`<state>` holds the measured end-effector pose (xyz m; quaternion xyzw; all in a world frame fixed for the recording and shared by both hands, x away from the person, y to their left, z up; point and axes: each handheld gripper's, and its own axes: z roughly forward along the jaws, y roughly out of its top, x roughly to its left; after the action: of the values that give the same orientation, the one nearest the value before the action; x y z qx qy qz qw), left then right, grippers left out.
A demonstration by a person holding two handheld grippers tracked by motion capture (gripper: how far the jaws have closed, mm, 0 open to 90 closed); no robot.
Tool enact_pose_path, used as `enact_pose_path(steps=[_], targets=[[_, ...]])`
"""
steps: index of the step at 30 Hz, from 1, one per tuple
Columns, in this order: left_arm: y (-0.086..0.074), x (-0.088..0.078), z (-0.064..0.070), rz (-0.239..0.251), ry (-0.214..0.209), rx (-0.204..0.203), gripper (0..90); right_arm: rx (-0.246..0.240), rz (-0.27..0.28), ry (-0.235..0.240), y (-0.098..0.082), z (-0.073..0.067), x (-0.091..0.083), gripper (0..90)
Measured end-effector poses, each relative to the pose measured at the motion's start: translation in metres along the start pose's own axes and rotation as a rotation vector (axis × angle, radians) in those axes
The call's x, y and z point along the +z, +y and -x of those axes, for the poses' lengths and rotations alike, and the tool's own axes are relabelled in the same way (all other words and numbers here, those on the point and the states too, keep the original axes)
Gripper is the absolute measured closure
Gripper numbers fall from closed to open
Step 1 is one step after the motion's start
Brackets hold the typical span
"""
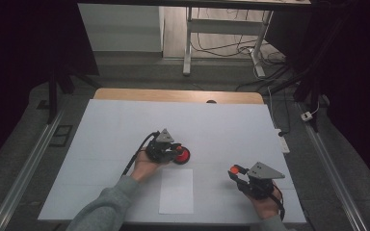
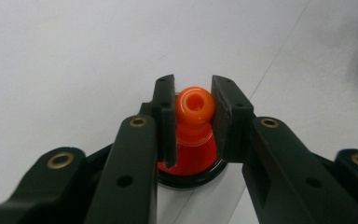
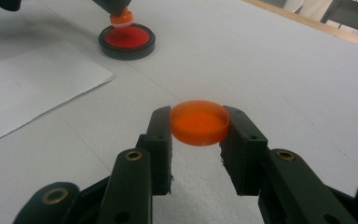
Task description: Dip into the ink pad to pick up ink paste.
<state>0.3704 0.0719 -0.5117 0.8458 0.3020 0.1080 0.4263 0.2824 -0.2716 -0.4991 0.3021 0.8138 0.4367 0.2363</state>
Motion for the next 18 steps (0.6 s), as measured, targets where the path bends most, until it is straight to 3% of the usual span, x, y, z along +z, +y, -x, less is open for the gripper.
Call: enact_pose_path(steps=[18], targets=[[-0.0034,0.0101,0.0006,-0.033,0.019,0.013,72.2,-0.006,-0.002,-0.004,0.0001,-0.0006,0.0002,64.6]])
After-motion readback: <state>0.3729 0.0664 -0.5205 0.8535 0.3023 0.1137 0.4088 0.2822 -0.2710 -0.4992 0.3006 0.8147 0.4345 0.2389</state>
